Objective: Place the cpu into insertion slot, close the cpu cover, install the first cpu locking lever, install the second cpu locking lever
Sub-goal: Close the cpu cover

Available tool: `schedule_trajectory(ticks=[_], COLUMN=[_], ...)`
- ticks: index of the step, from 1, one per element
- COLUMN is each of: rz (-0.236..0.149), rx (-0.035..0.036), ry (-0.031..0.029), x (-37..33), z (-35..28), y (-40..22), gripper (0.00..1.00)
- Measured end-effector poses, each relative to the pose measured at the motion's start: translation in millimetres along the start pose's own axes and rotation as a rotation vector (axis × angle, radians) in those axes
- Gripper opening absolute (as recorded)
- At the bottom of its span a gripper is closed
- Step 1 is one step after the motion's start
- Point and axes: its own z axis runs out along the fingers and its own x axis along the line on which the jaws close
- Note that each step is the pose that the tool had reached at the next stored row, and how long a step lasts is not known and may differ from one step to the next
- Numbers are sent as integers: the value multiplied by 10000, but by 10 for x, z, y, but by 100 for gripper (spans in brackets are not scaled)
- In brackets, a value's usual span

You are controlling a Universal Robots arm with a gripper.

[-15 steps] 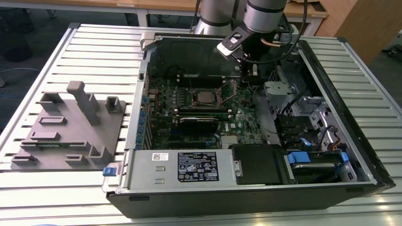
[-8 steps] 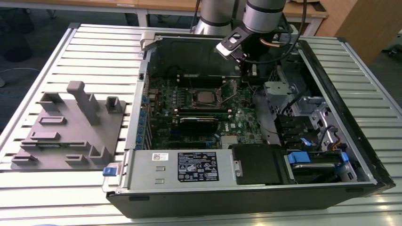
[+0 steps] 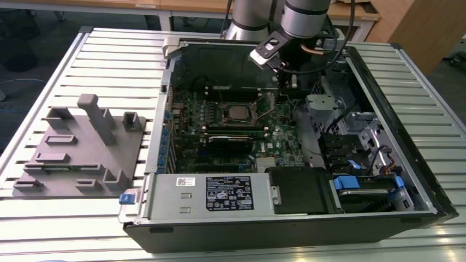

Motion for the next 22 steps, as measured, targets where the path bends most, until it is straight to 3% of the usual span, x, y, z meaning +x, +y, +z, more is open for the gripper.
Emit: schedule_trajectory(ticks=[22], rz=[-1], rx=[0], ry=[1], x=[-3], z=[-1], y=[-56], gripper=[10])
